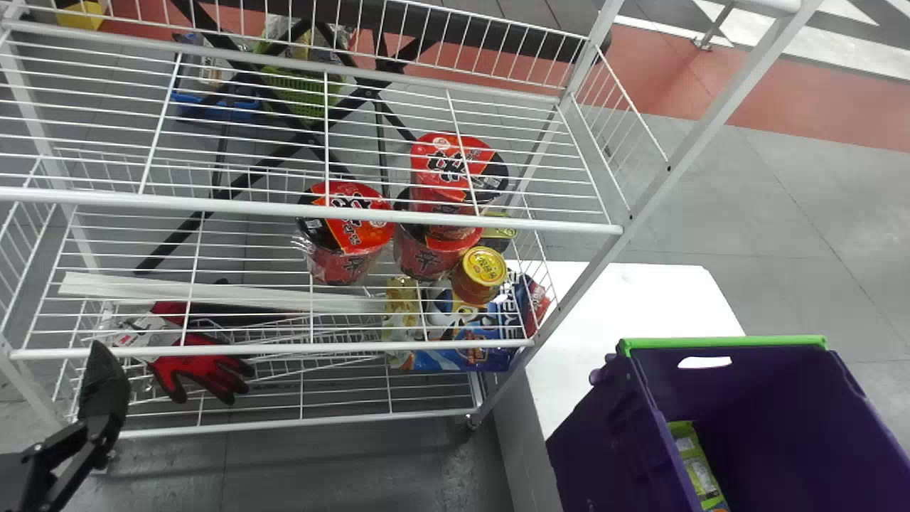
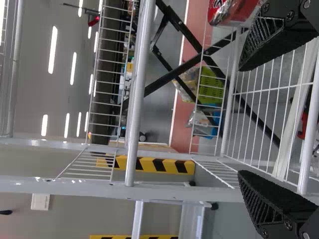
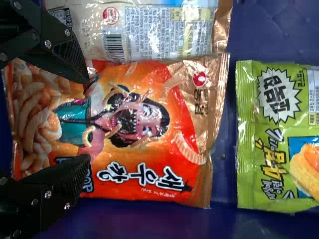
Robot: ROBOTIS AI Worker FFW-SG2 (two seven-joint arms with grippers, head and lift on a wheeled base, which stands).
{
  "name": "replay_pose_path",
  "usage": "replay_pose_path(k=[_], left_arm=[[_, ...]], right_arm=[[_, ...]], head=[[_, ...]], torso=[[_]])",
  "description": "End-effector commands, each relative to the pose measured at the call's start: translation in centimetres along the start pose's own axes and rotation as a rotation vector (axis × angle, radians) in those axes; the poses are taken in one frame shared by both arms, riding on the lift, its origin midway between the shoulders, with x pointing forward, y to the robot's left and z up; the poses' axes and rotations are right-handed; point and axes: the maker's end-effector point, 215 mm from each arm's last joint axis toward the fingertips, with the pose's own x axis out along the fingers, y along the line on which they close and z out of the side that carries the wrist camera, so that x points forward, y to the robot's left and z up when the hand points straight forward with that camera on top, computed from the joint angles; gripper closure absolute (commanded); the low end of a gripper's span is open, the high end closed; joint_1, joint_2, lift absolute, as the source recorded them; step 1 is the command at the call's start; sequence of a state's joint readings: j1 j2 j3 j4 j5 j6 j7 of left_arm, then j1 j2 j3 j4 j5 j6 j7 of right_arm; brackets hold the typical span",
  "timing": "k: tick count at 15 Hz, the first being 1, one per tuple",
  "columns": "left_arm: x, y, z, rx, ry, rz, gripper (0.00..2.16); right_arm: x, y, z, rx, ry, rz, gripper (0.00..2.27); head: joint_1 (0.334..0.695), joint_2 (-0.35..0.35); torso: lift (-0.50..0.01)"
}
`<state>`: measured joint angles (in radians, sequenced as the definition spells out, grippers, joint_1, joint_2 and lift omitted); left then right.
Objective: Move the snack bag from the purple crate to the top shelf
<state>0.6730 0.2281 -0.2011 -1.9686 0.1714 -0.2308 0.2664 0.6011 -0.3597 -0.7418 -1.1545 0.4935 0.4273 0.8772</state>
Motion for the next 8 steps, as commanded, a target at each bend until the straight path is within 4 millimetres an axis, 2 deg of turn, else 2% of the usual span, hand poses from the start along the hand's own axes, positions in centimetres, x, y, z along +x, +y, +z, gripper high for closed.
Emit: replay_pose_path(k=[1,3,4,6,8], left_arm=[[0.09,0.12,-0.07,-0.001,0.001,0.001,0.07],[0.25,0.32,-0.09,0.000,0.000,0.004,0.07],[0.28,0.33,-0.20,0.000,0.002,0.004,0.07],[0.36,0.40,-0.33,-0.002,0.004,0.005,0.07],[0.38,0.46,-0.52,-0.002,0.007,0.006,0.07]], right_arm=[[0.45,0.53,-0.02,0.005,0.002,0.012,0.35],[0.62,0.86,0.04,0.009,0.001,0.017,0.48],[0.64,0.94,-0.22,0.017,0.009,0.019,0.63],[0.67,0.98,-0.57,0.043,0.029,0.020,1.21],[0.57,0.93,-0.74,0.056,0.040,0.024,1.42]], head=[[0.695,-0.350],[0.695,-0.350],[0.695,-0.350],[0.695,-0.350],[0.695,-0.350]], torso=[[-0.454],[-0.454],[-0.454],[-0.454],[-0.454]])
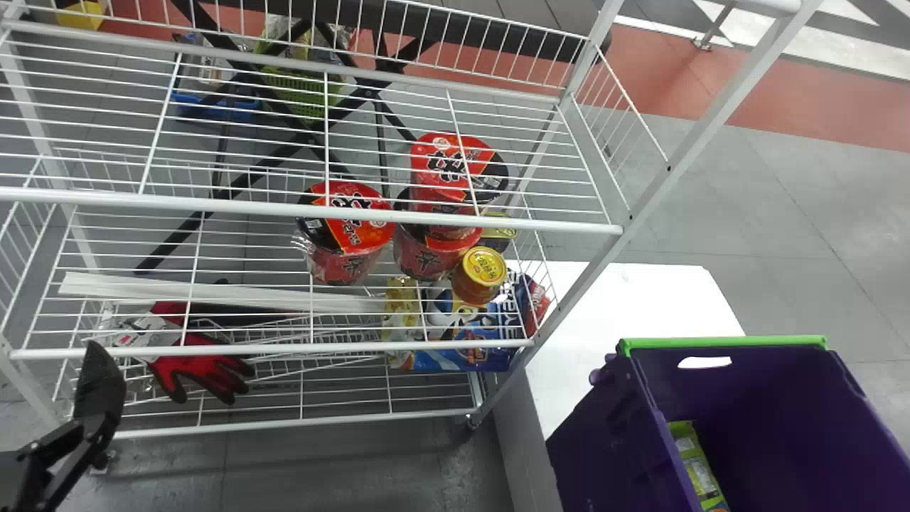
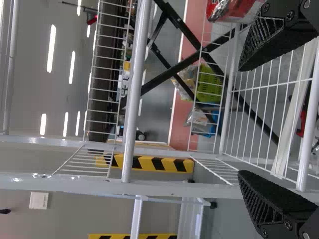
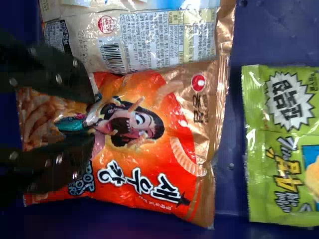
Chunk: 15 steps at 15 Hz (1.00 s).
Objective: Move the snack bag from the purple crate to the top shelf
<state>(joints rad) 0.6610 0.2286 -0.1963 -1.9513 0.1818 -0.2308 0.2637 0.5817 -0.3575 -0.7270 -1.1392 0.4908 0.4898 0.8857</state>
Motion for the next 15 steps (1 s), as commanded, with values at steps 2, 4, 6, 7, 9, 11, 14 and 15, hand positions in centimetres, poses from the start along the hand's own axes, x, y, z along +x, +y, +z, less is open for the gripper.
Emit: replay_pose_path(k=[2,4,6,7,9,11,14,15], left_arm=[[0.1,0.2,-0.4,0.002,0.007,0.003,0.07],[0.1,0.2,-0.5,0.002,0.009,0.003,0.07],[0.1,0.2,-0.4,0.001,0.007,0.004,0.07],[0.1,0.1,-0.5,0.000,0.011,0.004,0.07],[0.1,0.0,-0.6,-0.001,0.014,0.003,0.07],[0.1,0.0,-0.7,-0.002,0.016,0.004,0.07],[0.2,0.0,-0.6,-0.001,0.014,0.005,0.07],[0.2,0.0,-0.6,-0.001,0.014,0.005,0.07]], right_arm=[[-0.2,-0.3,0.2,-0.003,0.000,0.000,1.53],[-0.4,-0.3,0.7,-0.009,-0.017,0.008,1.53],[-0.5,-0.1,1.4,-0.031,-0.042,0.023,1.53],[-0.7,-0.2,1.8,-0.041,-0.055,0.024,1.53],[-1.2,-0.6,2.2,-0.059,-0.072,0.017,1.53],[-1.5,-0.8,2.3,-0.050,-0.080,0.022,1.53],[-1.5,-0.7,2.4,-0.048,-0.085,0.023,1.53],[-1.5,-0.8,2.4,-0.047,-0.086,0.022,1.53]], head=[[0.695,-0.350],[0.695,-0.350],[0.695,-0.350],[0.695,-0.350],[0.695,-0.350],[0.695,-0.350],[0.695,-0.350],[0.695,-0.350]], torso=[[-0.454],[-0.454],[-0.444],[-0.441],[-0.432],[-0.425],[-0.413],[-0.408]])
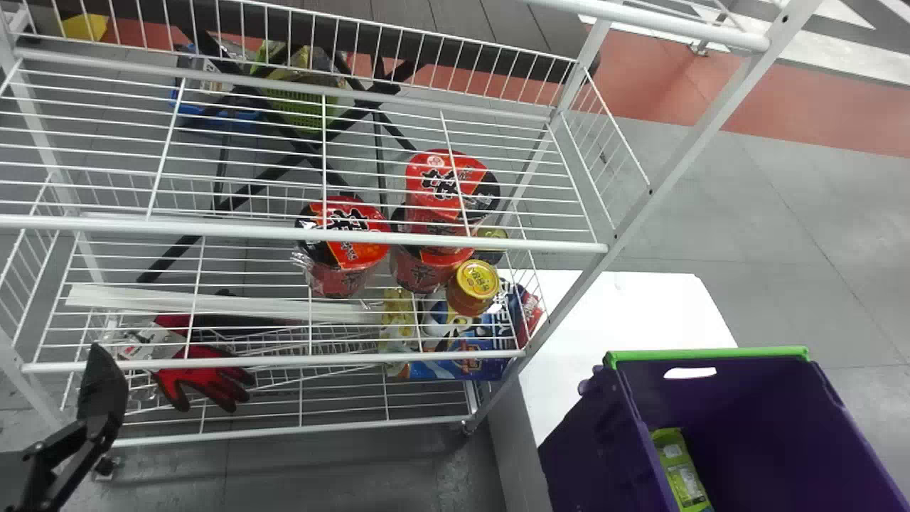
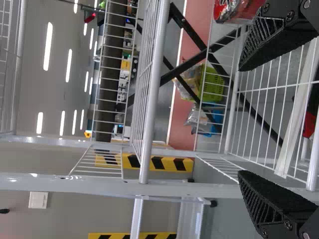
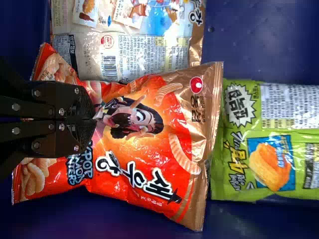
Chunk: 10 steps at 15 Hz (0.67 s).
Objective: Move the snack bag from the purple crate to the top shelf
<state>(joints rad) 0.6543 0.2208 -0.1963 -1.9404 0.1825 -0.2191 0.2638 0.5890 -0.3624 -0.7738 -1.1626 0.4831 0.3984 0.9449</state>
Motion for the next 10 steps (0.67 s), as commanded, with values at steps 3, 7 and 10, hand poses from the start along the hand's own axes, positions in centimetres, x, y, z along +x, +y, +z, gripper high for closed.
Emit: replay_pose_path(k=[3,7,10], left_arm=[[0.0,0.0,0.0,0.001,0.000,-0.001,0.07],[0.0,0.0,0.1,0.002,-0.004,0.000,0.07],[0.0,0.1,0.4,0.004,-0.012,0.004,0.07]], right_arm=[[0.0,-0.1,0.1,-0.002,-0.002,-0.006,1.53],[0.1,0.1,0.7,-0.012,-0.017,-0.007,1.53],[0.0,0.3,1.5,-0.016,-0.035,-0.007,1.53]], head=[[0.695,-0.350],[0.695,-0.350],[0.695,-0.350]], torso=[[-0.396],[-0.381],[-0.369]])
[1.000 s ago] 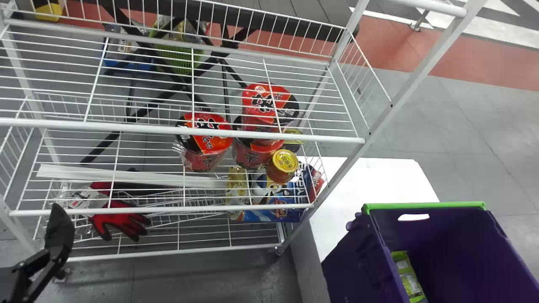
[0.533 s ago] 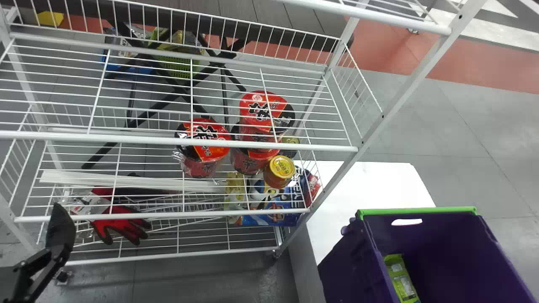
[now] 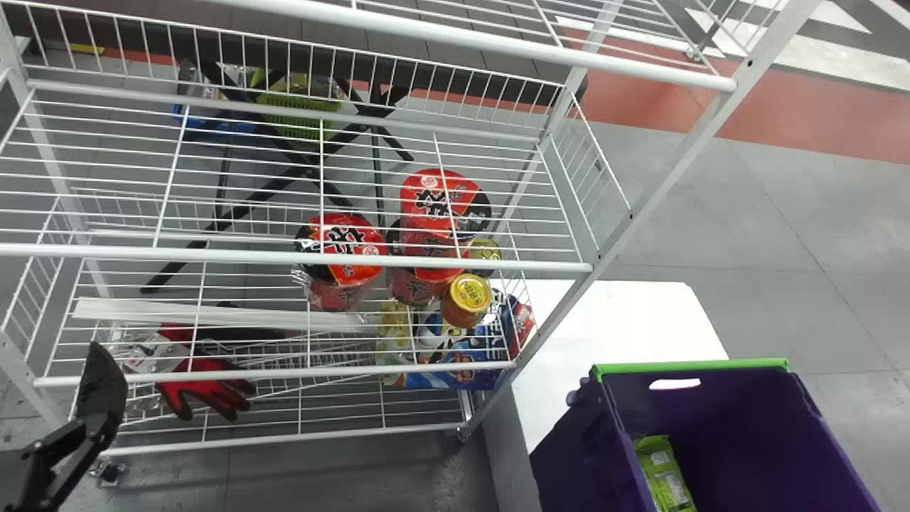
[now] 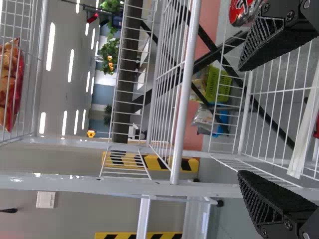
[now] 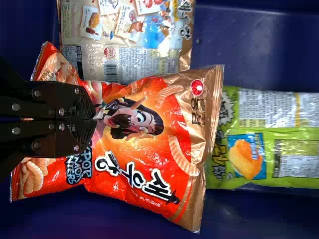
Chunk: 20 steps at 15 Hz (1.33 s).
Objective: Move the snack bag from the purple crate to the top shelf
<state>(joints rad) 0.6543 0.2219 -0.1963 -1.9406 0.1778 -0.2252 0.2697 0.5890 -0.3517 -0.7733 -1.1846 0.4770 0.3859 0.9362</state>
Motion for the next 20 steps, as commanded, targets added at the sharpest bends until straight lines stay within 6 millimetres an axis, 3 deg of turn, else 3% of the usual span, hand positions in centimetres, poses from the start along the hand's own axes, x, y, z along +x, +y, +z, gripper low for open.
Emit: replay_pose_path(k=[1,14,20], left_arm=[[0.0,0.0,0.3,0.001,-0.007,0.000,0.07],[0.0,0.3,1.2,0.010,-0.029,0.006,0.07],[-0.3,0.2,1.2,0.016,-0.027,0.001,0.07]], right_arm=[[0.0,0.4,0.9,-0.007,-0.019,0.003,1.53],[1.0,2.1,4.7,-0.024,-0.083,0.029,1.53],[1.1,2.6,5.1,-0.030,-0.089,0.034,1.53]], head=[[0.695,-0.350],[0.695,-0.350],[0.695,-0.350]], torso=[[-0.365],[-0.313],[-0.290]])
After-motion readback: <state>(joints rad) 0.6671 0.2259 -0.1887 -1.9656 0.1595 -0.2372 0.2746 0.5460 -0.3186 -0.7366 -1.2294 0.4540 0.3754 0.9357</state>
